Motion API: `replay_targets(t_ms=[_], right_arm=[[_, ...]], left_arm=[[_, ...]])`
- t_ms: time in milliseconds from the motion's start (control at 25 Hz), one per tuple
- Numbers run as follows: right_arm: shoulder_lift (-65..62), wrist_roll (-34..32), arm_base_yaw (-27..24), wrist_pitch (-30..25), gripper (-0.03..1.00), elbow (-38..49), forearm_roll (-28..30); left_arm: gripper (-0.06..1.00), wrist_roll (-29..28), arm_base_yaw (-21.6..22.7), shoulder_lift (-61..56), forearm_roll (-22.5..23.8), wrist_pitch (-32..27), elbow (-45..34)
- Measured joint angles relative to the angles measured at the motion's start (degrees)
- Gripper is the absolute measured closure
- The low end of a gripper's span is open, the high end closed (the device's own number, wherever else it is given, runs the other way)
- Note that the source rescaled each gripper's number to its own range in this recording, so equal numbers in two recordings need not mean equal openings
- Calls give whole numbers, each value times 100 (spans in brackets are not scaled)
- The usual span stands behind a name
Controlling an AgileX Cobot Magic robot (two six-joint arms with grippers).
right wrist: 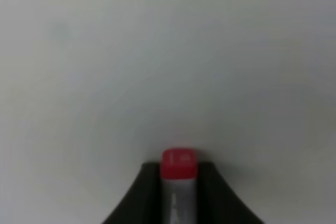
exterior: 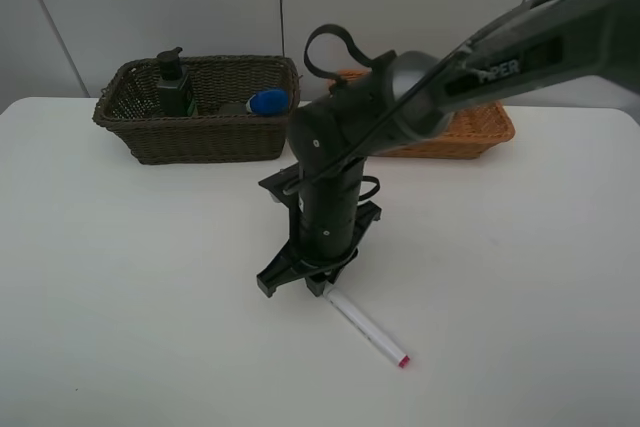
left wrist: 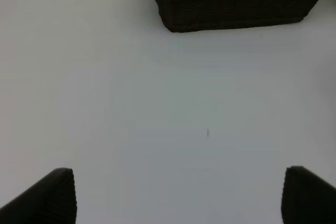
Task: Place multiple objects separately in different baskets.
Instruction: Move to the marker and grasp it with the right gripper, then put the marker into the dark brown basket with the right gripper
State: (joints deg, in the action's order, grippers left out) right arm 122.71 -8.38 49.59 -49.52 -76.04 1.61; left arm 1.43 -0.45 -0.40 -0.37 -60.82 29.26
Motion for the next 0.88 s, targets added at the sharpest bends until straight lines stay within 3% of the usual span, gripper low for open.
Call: replay_targets(t_ms=[240,400,520,640,880], right_arm=[[-1319,0,0,-121,97,25,583],[-2209,0,0,764,97,25,1199],[-2458,-6,-77,2152,97,25,1698],[-2425,-6,-375,3823,97,25,1783],[-1744,-6,-1047,7223,97,25,1026]], left_arm=[[-5,0,0,0,0,0,0],[-5,0,0,0,0,0,0],[-5,0,0,0,0,0,0],[-5,0,0,0,0,0,0],[-5,0,0,0,0,0,0]])
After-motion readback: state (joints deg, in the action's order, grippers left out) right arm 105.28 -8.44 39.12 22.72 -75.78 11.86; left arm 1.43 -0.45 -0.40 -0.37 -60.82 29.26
